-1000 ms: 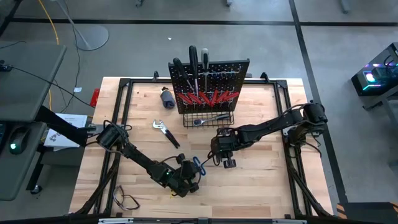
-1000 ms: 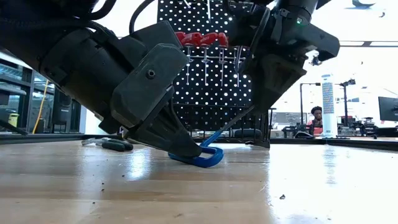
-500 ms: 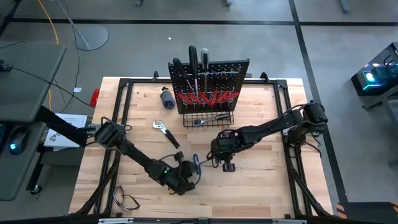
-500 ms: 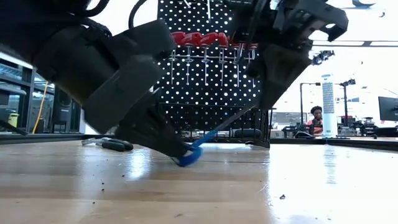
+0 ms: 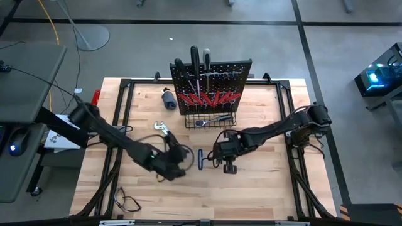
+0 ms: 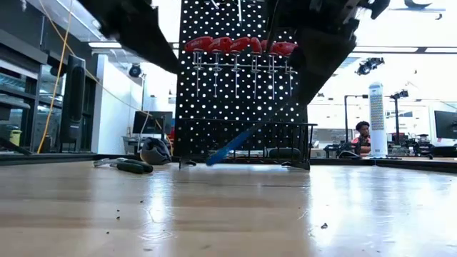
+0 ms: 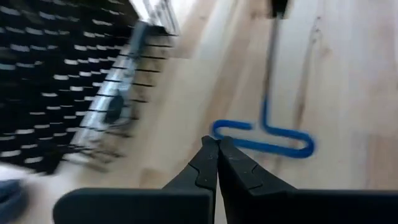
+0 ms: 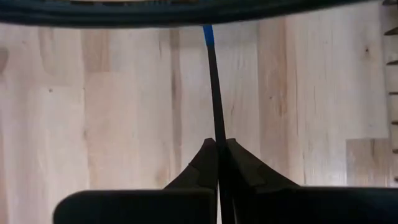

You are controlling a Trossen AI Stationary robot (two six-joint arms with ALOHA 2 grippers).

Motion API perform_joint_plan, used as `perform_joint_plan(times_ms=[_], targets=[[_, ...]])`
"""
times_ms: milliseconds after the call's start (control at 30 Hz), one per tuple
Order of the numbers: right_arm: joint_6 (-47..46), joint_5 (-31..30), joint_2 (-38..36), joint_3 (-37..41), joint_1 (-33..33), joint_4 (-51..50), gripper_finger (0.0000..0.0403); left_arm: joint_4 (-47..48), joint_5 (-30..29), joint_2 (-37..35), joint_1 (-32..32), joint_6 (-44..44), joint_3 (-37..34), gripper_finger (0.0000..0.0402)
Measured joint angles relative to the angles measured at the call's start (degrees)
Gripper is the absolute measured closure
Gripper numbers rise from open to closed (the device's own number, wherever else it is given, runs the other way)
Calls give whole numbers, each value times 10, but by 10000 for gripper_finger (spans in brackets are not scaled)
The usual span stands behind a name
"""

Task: Hang tools onto peg board
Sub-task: Hang the blue pick tool on the peg board

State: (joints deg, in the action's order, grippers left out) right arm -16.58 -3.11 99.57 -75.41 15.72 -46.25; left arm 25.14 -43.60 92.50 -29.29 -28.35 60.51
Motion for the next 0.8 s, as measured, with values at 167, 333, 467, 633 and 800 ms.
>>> perform_joint_plan(times_ms=[167,333,467,633,800], targets=[[-57,-37,-6,-34,39,-24,403,142,-31,-125,-12,-92,0,401],[-124,-164,-24,-114,86,-28,403,179,-56,-262,-40,-280,0,400],[-142,-282,-24,-201,111,-37,403,102,-112,-347,-63,-336,1,387],[-90,-387,-25,-299,127,-52,403,-40,-142,-422,-69,-301,1,349],[-14,-487,-25,-372,130,-44,403,-218,-165,-449,-62,-271,2,298]])
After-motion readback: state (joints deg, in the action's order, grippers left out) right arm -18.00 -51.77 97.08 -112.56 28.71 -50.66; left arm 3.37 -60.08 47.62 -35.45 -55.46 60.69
